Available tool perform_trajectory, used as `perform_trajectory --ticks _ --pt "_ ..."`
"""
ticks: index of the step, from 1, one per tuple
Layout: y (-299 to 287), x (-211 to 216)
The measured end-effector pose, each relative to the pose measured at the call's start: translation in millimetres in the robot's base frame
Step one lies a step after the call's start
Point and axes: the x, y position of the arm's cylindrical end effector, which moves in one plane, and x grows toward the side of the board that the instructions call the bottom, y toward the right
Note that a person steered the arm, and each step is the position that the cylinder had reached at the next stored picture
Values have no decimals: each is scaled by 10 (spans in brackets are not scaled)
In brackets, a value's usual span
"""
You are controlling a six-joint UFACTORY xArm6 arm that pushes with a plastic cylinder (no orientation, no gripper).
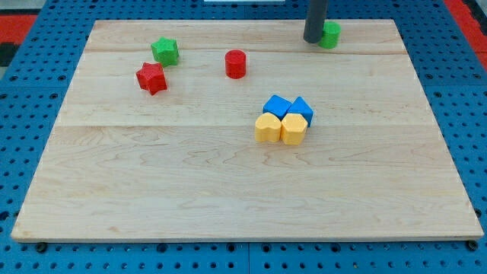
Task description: Slide the green star above the red circle
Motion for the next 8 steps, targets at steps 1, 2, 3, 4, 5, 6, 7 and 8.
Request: perform_trajectory --ticks 1,2,3,4,5,6,7,8 --pt "99 -25" --pt "20 -40" --pt "-432 -42" --pt "-1270 -222" --pt "-2298 -363" --pt "-3271 -261" --pt "-3715 268" --pt "-3688 692"
